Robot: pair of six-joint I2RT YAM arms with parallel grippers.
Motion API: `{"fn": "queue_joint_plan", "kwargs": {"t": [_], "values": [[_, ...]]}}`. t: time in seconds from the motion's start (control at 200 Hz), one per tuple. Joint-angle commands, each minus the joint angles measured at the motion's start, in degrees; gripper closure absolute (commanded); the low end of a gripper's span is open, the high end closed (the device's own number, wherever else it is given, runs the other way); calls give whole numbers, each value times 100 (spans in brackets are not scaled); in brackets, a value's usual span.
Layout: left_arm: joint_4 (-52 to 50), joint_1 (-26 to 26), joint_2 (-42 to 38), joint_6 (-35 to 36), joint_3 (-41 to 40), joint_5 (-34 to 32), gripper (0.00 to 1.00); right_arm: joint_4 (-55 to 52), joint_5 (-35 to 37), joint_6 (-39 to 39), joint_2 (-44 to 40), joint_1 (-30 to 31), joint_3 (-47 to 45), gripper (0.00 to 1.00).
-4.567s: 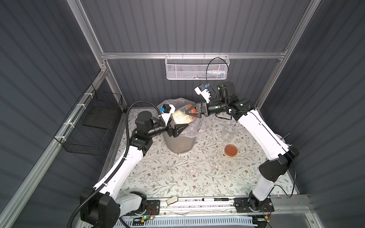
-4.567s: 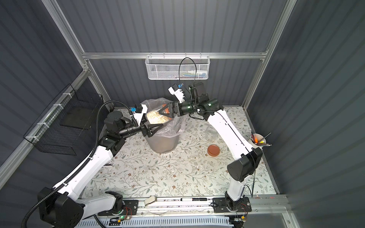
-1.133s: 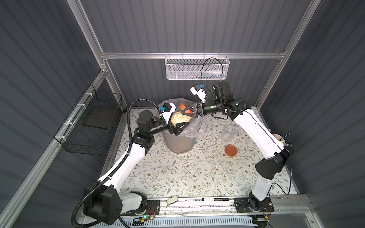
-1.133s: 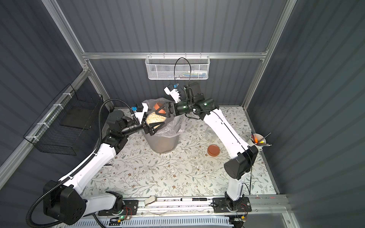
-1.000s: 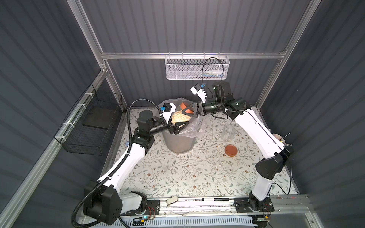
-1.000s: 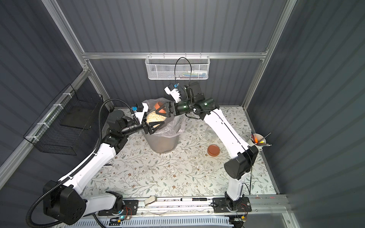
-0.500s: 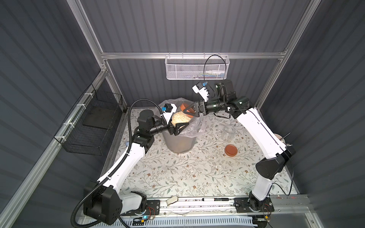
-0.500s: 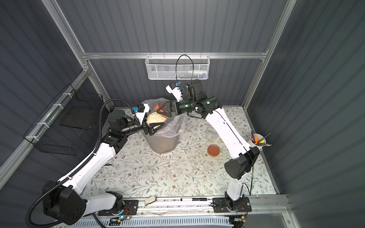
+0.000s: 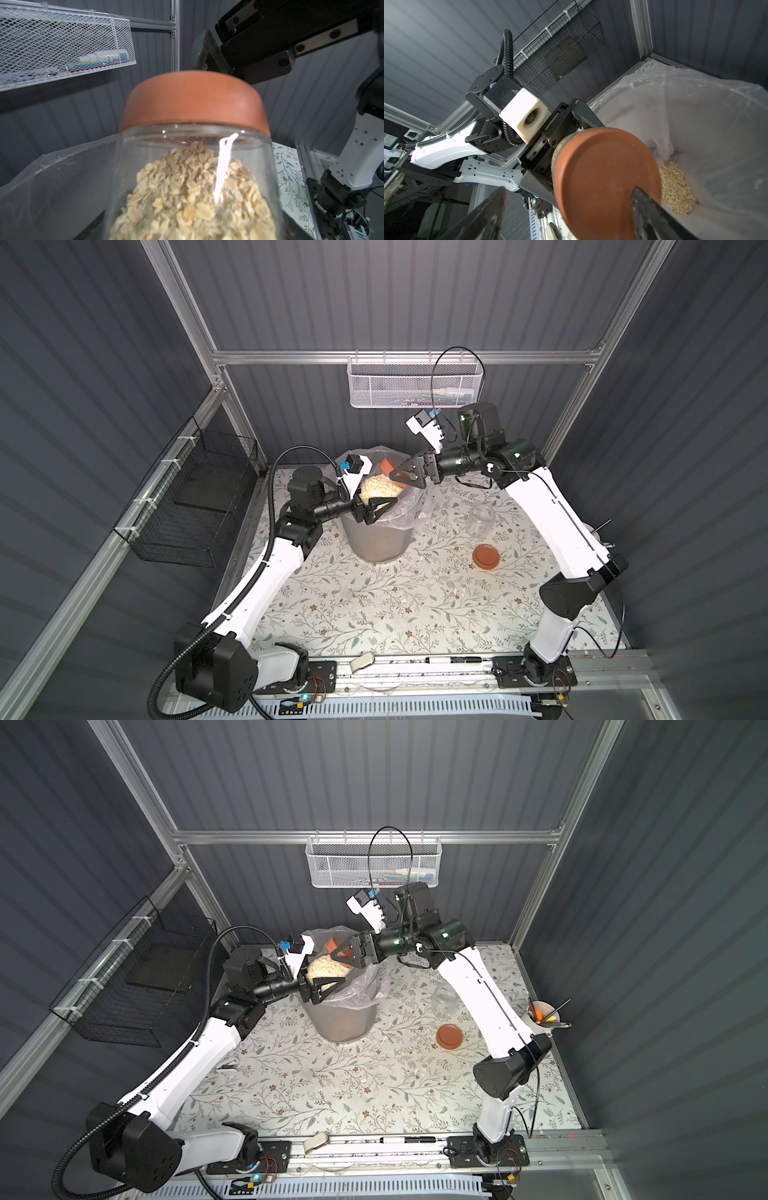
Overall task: Empty expired oatmeal from jars
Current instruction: Unscrew the lid from the jar.
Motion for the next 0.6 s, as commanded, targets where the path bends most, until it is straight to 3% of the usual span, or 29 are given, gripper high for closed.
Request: {"fn": "queue_joint_plan", "kwargs": {"t": [0.0,0.305,0.595], "values": [[439,23,-83,-85,341,293,100,-166,-48,-162,89,27,108,9],[260,23,-247,-71,387,654,100,-12,-19,35,303,16,282,7],[263,24,-292,-51,366,600,100,-34,-76,2,225,41,50,13]]}}
